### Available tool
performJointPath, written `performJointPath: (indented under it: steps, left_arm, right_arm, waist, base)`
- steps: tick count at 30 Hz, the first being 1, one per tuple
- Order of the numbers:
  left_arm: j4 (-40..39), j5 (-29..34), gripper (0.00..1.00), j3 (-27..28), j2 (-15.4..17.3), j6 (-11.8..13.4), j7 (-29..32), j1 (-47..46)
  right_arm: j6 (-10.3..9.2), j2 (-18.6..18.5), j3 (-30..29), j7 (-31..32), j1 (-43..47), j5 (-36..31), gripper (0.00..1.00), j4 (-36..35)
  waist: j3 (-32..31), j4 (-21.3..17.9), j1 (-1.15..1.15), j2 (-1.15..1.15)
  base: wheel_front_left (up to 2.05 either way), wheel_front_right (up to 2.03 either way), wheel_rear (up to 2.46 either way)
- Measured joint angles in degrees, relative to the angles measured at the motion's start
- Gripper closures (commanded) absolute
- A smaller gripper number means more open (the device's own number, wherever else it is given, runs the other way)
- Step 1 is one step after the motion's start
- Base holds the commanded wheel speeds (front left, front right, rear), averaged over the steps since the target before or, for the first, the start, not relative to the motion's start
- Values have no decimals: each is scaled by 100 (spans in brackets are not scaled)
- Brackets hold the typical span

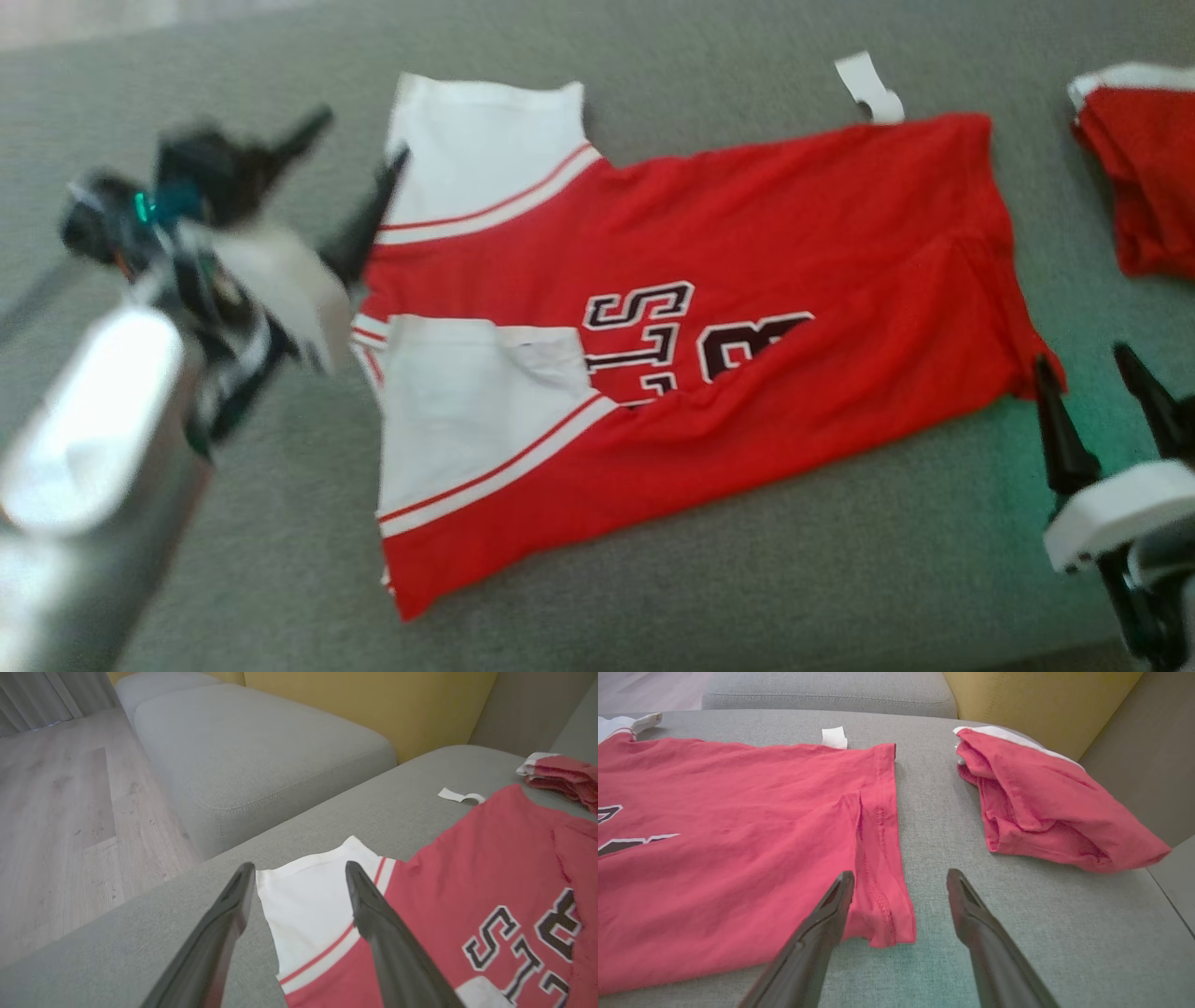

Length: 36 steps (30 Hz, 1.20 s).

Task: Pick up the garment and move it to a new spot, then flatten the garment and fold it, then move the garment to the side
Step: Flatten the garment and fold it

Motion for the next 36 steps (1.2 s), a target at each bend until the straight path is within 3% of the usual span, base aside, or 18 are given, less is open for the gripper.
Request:
performJointPath:
  steps: [6,12,20,29,30,32,33,36]
  left_arm:
    - [1283,-556,0,-556,166,-146,773,-1707]
    - [2087,-1072,0,-1313,510,-189,1239,-2552]
    - [3223,-1293,0,-1729,772,-189,1203,-2897]
    - [3600,-1502,0,-2175,861,-190,865,-3033]
    - [3613,-1556,19,-2224,886,-189,861,-3061]
    - [3629,-1645,85,-2280,910,-189,806,-3088]
    - [3641,-1693,100,-2321,910,-189,768,-3094]
    - [3644,-1795,100,-2408,909,-189,701,-3098]
  right_arm:
    - [0,23,286,-51,-375,-1,0,-2]
    - [0,94,502,-153,-614,0,0,138]
    - [0,134,688,-226,-864,0,0,326]
    - [0,181,697,-292,-854,0,0,415]
    - [0,182,699,-292,-854,0,0,421]
    - [0,183,698,-292,-854,0,0,428]
    - [0,183,698,-292,-854,0,0,433]
    - [0,183,694,-291,-855,2,0,432]
  waist:
    - [484,-384,0,0]
    - [793,-745,0,0]
    - [1002,-1169,-1,0]
    - [1027,-1394,-2,0]
    - [1031,-1410,-2,0]
    - [1042,-1430,-2,0]
    - [1046,-1433,-2,0]
    - [1048,-1421,-2,0]
  base:
    - [0,0,0]
    - [0,0,0]
    - [0,0,0]
    - [0,0,0]
    - [0,0,0]
    - [0,0,0]
    - [0,0,0]
    - [0,0,0]
